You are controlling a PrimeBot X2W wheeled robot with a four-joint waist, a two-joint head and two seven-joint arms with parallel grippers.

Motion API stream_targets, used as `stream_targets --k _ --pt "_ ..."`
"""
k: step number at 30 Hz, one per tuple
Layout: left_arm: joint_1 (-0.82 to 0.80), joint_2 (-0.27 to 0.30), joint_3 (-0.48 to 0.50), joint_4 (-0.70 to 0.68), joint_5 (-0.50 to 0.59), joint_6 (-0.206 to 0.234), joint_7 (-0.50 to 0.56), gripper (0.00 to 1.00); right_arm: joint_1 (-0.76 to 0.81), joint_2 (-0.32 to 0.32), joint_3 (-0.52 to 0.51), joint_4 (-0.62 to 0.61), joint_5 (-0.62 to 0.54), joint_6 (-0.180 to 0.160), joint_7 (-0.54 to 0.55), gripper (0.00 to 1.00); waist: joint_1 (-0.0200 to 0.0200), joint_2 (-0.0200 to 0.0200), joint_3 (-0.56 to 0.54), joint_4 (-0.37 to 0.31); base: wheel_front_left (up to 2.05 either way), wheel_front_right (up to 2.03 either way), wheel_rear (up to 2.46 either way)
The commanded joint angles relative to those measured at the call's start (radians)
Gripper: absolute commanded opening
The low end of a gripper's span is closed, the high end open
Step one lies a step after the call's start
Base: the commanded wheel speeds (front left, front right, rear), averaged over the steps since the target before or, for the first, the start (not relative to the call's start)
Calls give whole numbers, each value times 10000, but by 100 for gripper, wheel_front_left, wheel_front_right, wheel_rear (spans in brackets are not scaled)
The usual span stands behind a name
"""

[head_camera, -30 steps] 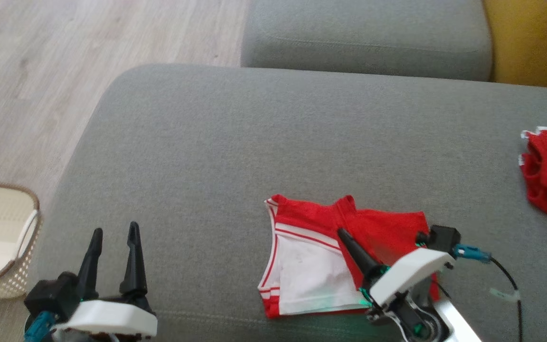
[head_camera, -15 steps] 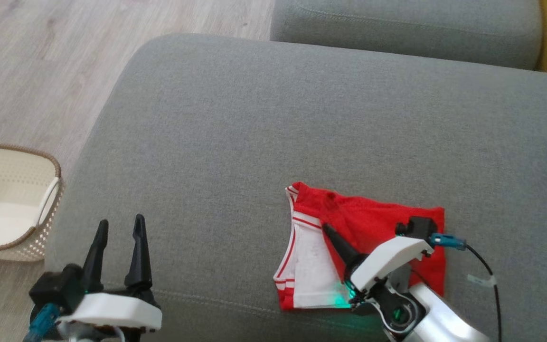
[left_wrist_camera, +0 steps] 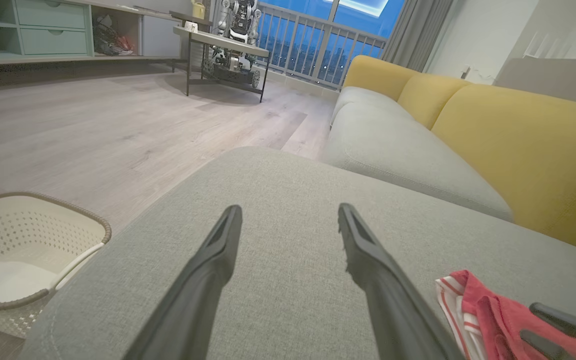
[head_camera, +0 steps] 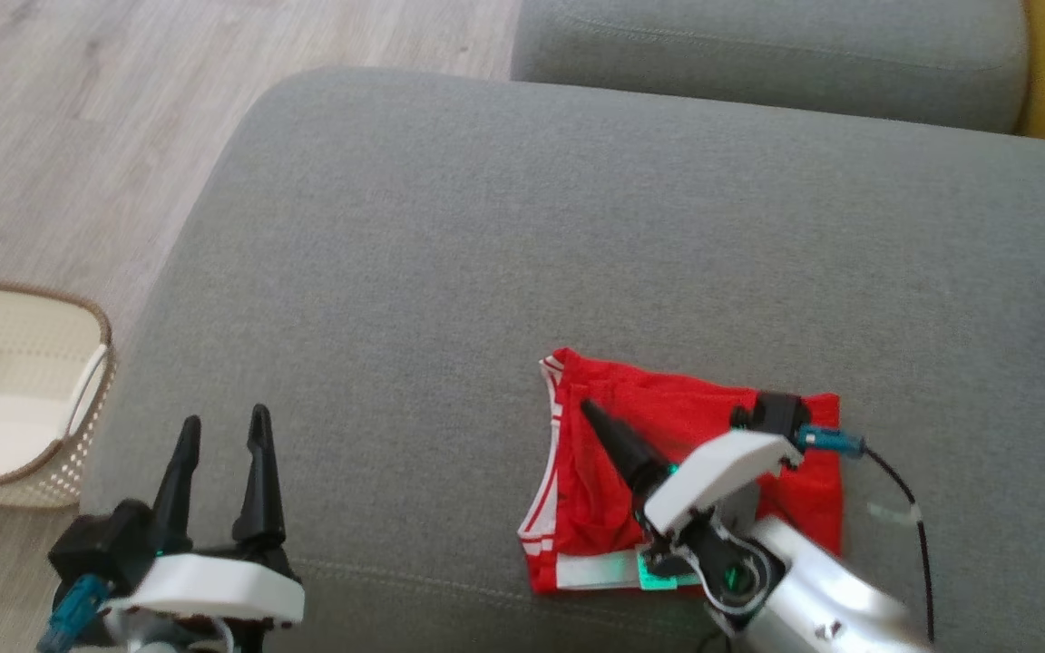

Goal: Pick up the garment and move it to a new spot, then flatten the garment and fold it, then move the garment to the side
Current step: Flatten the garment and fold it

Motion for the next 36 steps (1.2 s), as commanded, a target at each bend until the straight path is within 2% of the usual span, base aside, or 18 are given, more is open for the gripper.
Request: stream_targets --k 1,8,16,21,26,32,36 --pt "-416 16 375 -264 45 44 -122 100 -510 110 121 -248 72 0 -162 100 -1 0 -66 -74 0 0 0" --pt "-324 16 546 -309 108 2 -122 100 -1373 56 -150 147 -123 0 -677 100 -1 0 -396 -559 0 0 0" --pt "-286 16 640 -514 84 -17 -122 100 -2123 -1040 -666 630 -1645 0 -1082 100 -1 0 -653 -1243 0 0 0" --pt "-336 16 615 -618 46 4 -122 100 -2225 -1826 -1064 857 -3423 0 -1308 100 -1 0 -658 -1653 0 0 0" --pt "-416 16 607 -731 -35 64 -122 100 -1573 -2512 -2822 -67 -6440 0 -1348 100 -1 0 -544 -2082 0 0 0" --pt "-480 16 499 -769 -103 125 -122 100 513 -2149 -5453 -2242 -9953 0 -1351 100 -1 0 -433 -2315 0 0 0" --pt "-469 16 340 -685 -99 151 -122 100 1837 -1376 -6820 -3664 -11679 0 -1351 100 -1 0 -377 -2388 0 0 0"
